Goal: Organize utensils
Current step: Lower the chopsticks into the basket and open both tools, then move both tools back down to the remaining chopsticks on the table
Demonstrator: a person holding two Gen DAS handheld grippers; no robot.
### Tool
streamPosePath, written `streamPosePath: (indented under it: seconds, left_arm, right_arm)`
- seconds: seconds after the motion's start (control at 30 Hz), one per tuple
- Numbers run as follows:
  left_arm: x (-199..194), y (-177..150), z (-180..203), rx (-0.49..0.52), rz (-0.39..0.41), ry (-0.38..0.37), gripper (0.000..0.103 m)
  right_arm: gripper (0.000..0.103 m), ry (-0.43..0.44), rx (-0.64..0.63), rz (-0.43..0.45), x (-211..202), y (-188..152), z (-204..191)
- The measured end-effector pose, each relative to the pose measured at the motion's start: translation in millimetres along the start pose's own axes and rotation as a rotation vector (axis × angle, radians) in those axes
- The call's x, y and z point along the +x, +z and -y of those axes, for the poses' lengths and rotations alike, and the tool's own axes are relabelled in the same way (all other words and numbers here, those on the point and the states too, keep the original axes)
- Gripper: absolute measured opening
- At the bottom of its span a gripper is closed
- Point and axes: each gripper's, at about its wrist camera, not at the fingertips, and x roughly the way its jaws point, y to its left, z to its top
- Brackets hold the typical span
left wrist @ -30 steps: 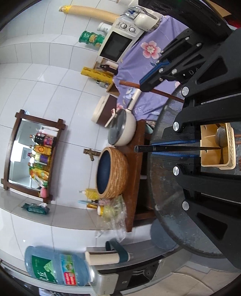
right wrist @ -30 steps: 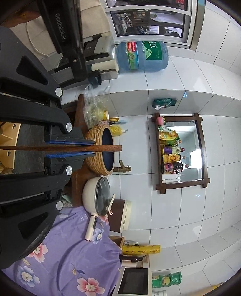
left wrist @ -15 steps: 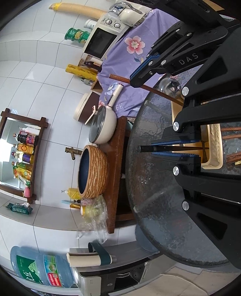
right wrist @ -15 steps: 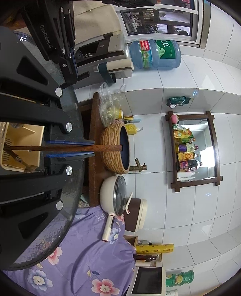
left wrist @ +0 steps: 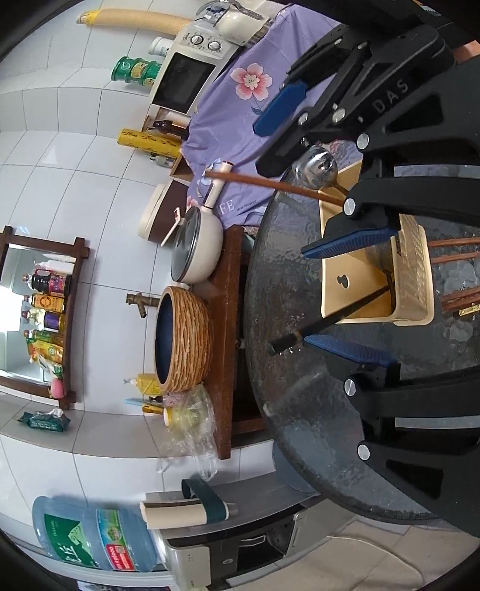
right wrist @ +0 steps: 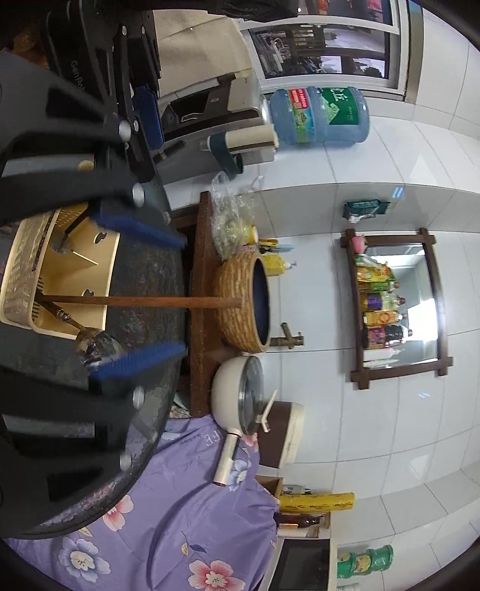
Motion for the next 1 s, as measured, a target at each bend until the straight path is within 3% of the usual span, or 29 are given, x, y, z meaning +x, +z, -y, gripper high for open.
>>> streamPosePath:
  seconds: [0.07, 0.17, 0.23, 0.37, 0.5, 0.67, 0.87, 1.0]
  left_arm:
    - [-7.1, -1.7, 2.3, 0.017, 0.007, -0.003, 0.049]
    - [-27.5, -8.7, -0.4, 0.012, 0.042, -0.007, 0.068]
    - [-41.3, -16.9, -6.9, -0.012, 0.061, -0.004, 0.070]
    - [-57.1, -39.6, -21.7, -0.045, 0.055, 0.017, 0.085]
    - [-57.4, -72.7, -30.9, -0.018, -0.008, 0.044, 0.090]
    - [-37.1, -116.5, -40.5, -0.013, -0.137, 0.065, 0.089]
    - [-5.5, -159.8, -42.9, -0.021, -0.289, 0.042, 0.061]
    - [9.5, -169.8, -39.1, -0.011, -0.337, 0.027, 0.056]
  right_arm:
    - [0.057, -0.008, -0.016, 0.023, -11.4, -0.3, -0.2]
    - [0.057, 0.002, -0.014, 0.038, -31.4, -2.5, 1.8]
    - [0.057, 0.013, -0.015, 0.032, -46.0, -6.2, 3.2]
    - [0.063, 0.033, -0.010, -0.011, -69.4, -22.6, 5.0]
    - [0.063, 0.044, -0.038, -0.103, -81.4, -52.1, -0.1]
    - [0.063, 0.030, -0.049, -0.311, -68.4, -101.5, -4.1]
    - [0.062, 0.061, 0.071, -0.513, -44.2, -148.6, 8.0]
    - [0.059, 0.070, 0.069, -0.586, -32.7, -168.6, 2.6]
